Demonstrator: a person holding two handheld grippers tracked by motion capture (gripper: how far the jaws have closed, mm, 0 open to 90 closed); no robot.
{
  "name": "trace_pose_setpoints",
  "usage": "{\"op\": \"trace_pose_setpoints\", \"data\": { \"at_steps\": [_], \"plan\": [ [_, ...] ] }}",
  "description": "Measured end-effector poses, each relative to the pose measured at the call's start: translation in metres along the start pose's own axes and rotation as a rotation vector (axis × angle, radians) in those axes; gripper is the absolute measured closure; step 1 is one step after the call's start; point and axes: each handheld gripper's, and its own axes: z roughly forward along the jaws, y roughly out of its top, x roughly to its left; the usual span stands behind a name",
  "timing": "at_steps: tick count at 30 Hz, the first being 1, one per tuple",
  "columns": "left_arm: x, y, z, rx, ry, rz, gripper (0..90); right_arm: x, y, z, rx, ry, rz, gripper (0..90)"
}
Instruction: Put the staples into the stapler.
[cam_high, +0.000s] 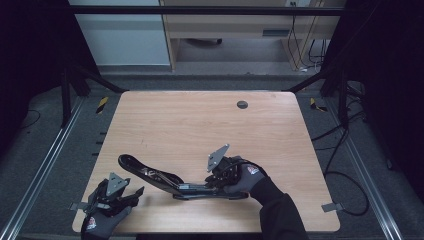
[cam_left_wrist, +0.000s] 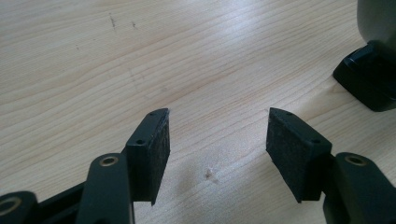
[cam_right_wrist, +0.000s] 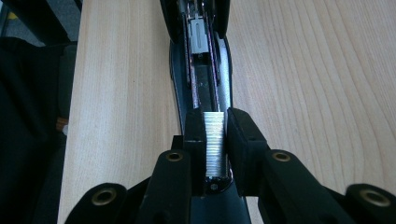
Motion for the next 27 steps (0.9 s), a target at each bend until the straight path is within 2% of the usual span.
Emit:
{"op": "trace_pose_setpoints", "data": {
  "at_steps": [27],
  "plan": [
    [0.0001, -0.0001, 0.0, 0.002, 0.0, 0.0, 39.3, -0.0022, -0.0011, -0.0001, -0.008, 0.021, -0.013, 78.5]
  ]
}}
